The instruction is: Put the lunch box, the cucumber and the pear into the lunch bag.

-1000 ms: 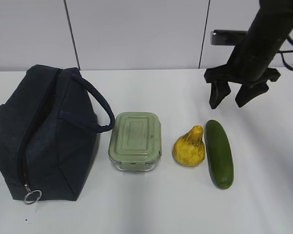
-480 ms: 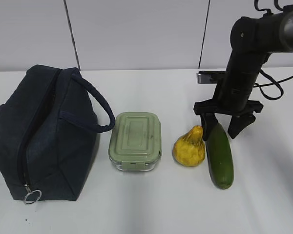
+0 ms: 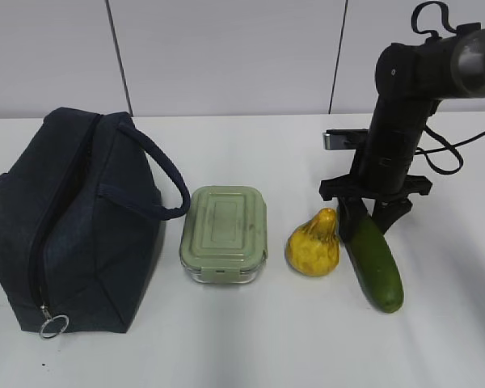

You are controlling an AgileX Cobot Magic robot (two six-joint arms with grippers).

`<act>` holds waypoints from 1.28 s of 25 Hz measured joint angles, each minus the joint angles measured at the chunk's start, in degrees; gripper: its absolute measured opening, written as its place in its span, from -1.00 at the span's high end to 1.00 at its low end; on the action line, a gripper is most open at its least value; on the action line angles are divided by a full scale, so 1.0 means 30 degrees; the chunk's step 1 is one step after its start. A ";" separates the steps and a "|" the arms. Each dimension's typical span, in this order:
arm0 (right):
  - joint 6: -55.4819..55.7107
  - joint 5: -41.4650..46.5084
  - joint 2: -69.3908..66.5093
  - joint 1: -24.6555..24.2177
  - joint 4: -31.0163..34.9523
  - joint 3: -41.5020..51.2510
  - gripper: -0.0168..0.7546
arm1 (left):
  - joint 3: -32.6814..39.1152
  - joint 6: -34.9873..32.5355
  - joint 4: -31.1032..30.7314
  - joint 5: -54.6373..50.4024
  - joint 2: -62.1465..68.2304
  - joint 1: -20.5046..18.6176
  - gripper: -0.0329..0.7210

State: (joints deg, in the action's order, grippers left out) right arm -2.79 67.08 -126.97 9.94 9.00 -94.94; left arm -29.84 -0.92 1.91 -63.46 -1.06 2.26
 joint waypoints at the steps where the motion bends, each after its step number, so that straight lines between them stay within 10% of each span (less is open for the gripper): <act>1: -0.0040 0.0045 0.0000 0.0000 -0.0096 -0.0094 -0.01 | 0.0000 0.0000 0.0000 0.0000 0.0000 0.0000 0.29; 17: -0.0548 0.0973 0.0324 0.0000 -0.0015 -0.7484 -0.01 | 0.0000 0.0000 0.0000 0.0000 0.0000 0.0000 0.29; 32: -0.1299 0.1446 0.3280 0.0000 0.5237 -0.9165 -0.01 | 0.0000 0.0000 0.0000 0.0000 0.0000 0.0000 0.29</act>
State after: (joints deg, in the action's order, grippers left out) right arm -6.69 71.42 -117.13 9.94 24.71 -122.43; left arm -29.84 -0.92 1.91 -63.46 -1.06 2.26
